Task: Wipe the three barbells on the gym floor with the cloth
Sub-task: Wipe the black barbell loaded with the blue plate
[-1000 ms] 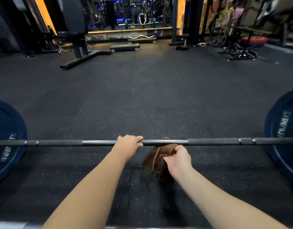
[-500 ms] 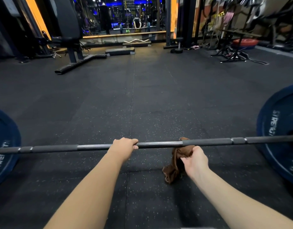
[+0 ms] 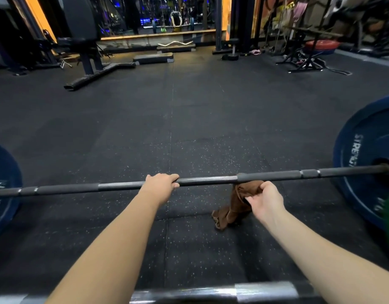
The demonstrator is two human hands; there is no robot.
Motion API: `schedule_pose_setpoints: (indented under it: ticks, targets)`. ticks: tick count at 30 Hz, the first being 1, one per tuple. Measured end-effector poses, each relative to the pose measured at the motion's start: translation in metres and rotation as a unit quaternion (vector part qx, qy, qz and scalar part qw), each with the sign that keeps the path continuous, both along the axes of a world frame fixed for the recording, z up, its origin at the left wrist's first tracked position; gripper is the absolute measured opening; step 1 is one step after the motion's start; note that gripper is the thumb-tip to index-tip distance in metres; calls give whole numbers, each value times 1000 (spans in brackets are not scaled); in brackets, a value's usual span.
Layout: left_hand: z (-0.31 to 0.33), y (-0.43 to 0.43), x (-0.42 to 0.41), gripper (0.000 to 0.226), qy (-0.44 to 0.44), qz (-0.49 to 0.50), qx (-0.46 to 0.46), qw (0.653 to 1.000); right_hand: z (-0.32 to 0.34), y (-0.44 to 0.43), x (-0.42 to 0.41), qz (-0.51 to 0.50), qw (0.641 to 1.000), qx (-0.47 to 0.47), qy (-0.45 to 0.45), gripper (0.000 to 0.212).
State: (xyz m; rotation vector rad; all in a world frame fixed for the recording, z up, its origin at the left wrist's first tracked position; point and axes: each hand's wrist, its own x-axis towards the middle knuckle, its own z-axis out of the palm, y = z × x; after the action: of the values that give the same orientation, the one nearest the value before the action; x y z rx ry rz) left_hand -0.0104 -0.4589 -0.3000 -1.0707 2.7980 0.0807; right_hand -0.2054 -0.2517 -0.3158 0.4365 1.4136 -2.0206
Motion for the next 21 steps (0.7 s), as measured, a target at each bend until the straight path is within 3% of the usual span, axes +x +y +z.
schedule_pose_setpoints:
  ticks: [12,21]
  targets:
    - [-1,-4,1,32,-8,-8,12,1000,3,-31,46,86,996,-17,8,27]
    - [3,1,-1,30,-23,2,8,1000,15,5,9,-9,1000,4,20,24]
